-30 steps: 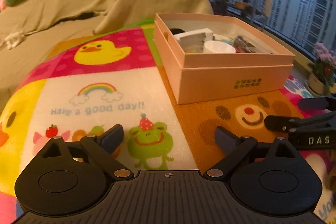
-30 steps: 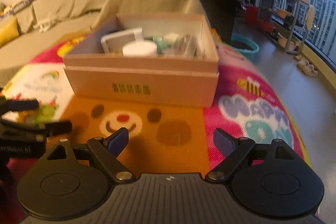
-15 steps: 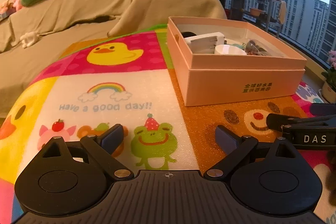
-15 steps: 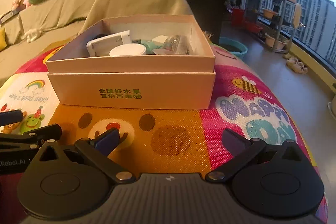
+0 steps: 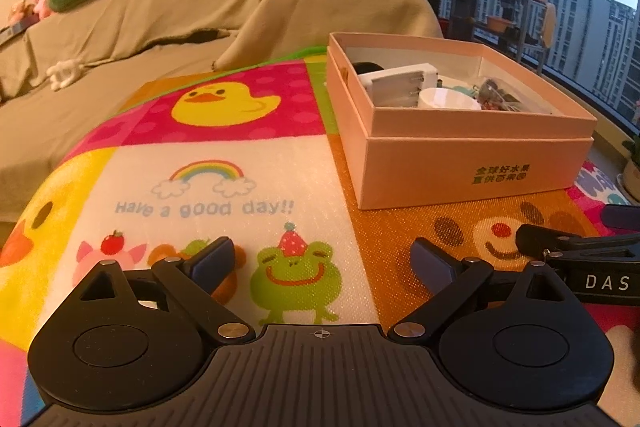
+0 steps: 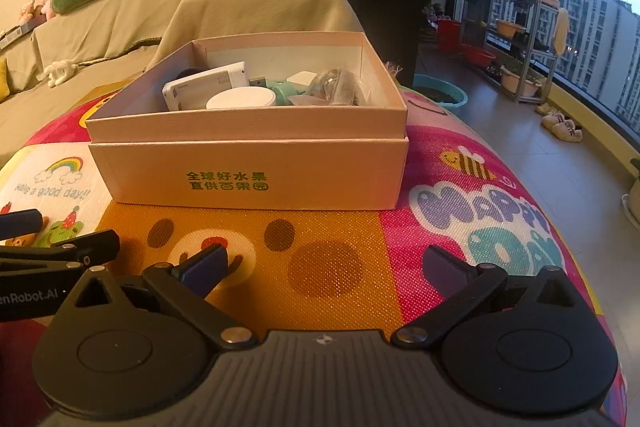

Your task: Organize rigid objects

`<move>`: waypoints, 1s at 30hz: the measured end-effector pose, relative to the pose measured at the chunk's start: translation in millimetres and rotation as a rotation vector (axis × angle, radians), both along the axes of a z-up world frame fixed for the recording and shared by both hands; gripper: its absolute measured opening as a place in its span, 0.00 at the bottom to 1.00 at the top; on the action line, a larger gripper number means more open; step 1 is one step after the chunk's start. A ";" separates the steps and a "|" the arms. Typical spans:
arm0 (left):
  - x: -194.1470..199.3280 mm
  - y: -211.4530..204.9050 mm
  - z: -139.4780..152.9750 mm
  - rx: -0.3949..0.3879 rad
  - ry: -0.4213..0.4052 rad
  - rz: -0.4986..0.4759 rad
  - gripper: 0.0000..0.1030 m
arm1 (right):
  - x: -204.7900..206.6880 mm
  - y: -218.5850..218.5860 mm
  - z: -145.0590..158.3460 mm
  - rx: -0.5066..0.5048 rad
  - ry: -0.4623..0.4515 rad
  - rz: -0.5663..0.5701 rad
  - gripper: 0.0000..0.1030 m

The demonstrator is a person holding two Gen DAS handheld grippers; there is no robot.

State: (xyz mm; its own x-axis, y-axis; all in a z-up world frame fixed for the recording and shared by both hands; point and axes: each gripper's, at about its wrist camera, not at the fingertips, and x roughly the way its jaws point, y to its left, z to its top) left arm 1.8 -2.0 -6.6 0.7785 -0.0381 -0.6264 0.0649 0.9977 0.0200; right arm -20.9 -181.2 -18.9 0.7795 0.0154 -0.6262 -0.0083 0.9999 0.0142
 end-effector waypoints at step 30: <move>0.2 -0.2 0.2 -0.005 -0.001 -0.002 0.96 | -0.2 0.1 0.5 0.000 -0.004 0.000 1.00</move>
